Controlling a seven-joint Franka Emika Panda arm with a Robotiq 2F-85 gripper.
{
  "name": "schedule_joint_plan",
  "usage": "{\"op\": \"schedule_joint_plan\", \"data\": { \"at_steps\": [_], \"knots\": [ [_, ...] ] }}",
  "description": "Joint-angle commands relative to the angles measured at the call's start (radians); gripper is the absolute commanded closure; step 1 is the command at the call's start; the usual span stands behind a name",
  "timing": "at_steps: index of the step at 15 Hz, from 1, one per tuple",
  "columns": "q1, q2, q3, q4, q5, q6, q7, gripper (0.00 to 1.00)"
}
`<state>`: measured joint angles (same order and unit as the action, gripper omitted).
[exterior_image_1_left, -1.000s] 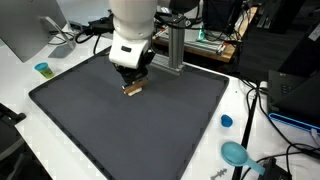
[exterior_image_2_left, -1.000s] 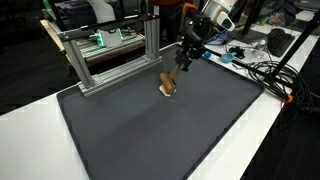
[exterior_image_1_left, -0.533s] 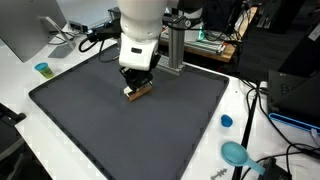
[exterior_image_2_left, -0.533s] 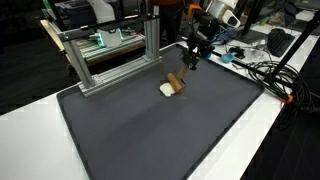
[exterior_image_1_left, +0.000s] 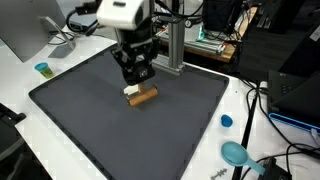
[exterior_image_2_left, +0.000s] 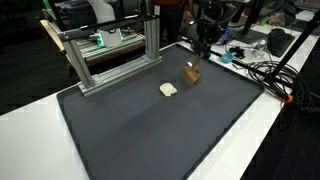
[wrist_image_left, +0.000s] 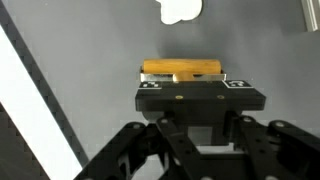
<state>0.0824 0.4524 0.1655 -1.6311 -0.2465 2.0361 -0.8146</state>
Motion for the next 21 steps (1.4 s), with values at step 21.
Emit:
{"op": "schedule_joint_plan", "data": {
  "at_steps": [21],
  "knots": [
    [-0.067,-0.019,-0.137,0.040,0.165,-0.085,0.737,0.78]
  ]
}}
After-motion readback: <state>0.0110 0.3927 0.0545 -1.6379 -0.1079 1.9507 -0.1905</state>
